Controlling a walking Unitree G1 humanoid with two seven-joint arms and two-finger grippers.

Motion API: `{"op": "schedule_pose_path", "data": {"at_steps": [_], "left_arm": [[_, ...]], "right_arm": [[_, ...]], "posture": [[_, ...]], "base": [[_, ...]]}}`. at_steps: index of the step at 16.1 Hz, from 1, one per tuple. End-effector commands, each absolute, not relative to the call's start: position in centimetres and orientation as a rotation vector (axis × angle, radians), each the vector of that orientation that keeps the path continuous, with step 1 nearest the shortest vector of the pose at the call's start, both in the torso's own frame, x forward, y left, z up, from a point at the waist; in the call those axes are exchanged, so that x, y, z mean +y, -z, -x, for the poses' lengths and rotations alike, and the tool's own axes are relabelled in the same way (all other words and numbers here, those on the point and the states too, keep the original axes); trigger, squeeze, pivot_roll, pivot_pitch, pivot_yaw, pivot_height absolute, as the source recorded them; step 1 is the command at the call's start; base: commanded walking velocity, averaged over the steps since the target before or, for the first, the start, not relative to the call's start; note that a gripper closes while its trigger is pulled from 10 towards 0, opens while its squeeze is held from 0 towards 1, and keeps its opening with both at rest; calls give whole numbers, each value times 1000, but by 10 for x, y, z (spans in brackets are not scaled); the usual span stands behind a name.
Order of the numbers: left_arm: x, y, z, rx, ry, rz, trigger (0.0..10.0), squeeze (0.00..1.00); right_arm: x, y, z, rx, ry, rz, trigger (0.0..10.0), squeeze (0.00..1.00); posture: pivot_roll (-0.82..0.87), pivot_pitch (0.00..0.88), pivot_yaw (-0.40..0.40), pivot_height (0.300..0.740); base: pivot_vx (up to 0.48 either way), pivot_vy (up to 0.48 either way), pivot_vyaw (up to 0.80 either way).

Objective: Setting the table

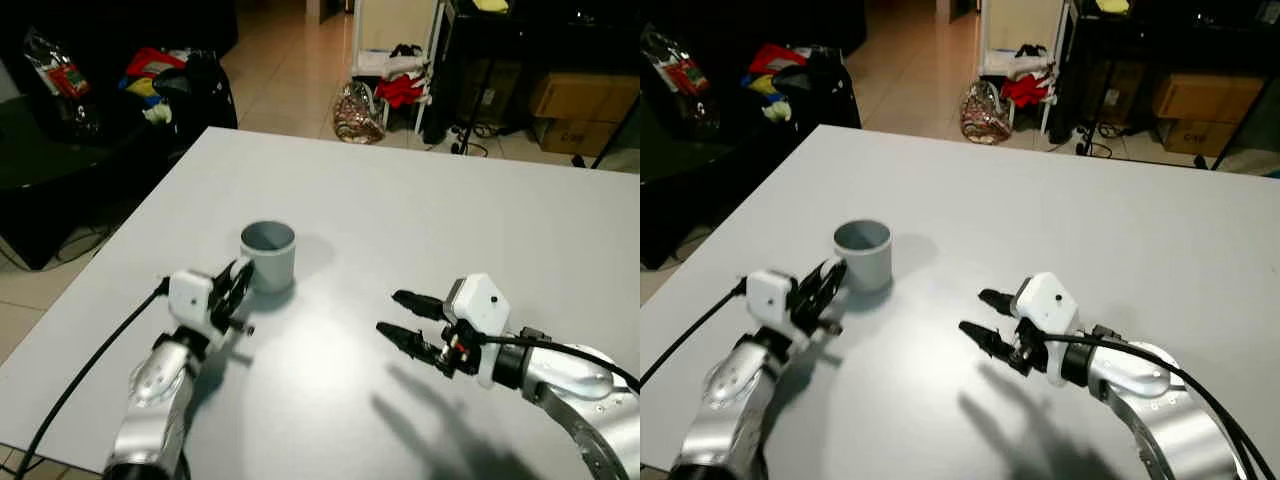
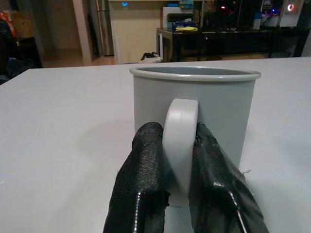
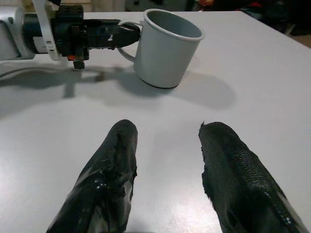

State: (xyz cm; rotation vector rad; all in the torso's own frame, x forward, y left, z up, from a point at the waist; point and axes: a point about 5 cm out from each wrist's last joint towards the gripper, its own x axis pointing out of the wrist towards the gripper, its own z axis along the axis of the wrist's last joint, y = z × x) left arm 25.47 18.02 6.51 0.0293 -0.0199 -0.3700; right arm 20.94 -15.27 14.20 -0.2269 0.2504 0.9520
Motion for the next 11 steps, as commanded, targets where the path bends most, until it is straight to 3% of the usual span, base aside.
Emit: {"op": "schedule_pose_path", "data": {"at_steps": [1,4,5,6,11], "left_arm": [[179,-57,-249,28,397,-35,10000,0],[177,-52,-246,59,413,-15,10000,0],[177,-51,-245,81,424,6,10000,682],[178,-52,-244,91,439,17,10000,1000],[189,-74,-228,52,522,39,10000,1000]], "right_arm": [[-151,-144,-207,243,-997,218,10000,0],[-151,-142,-203,281,-1071,225,10000,0],[-152,-142,-203,288,-1080,228,10000,0],[-152,-142,-203,288,-1083,226,10000,0],[-154,-145,-202,286,-1103,215,10000,0]], "posture": [[-2,0,26,740],[3,0,18,740],[3,0,17,740],[3,0,16,740],[3,0,24,740]], "base": [[0,0,0],[0,0,0],[0,0,0],[0,0,0],[0,0,0]]}}
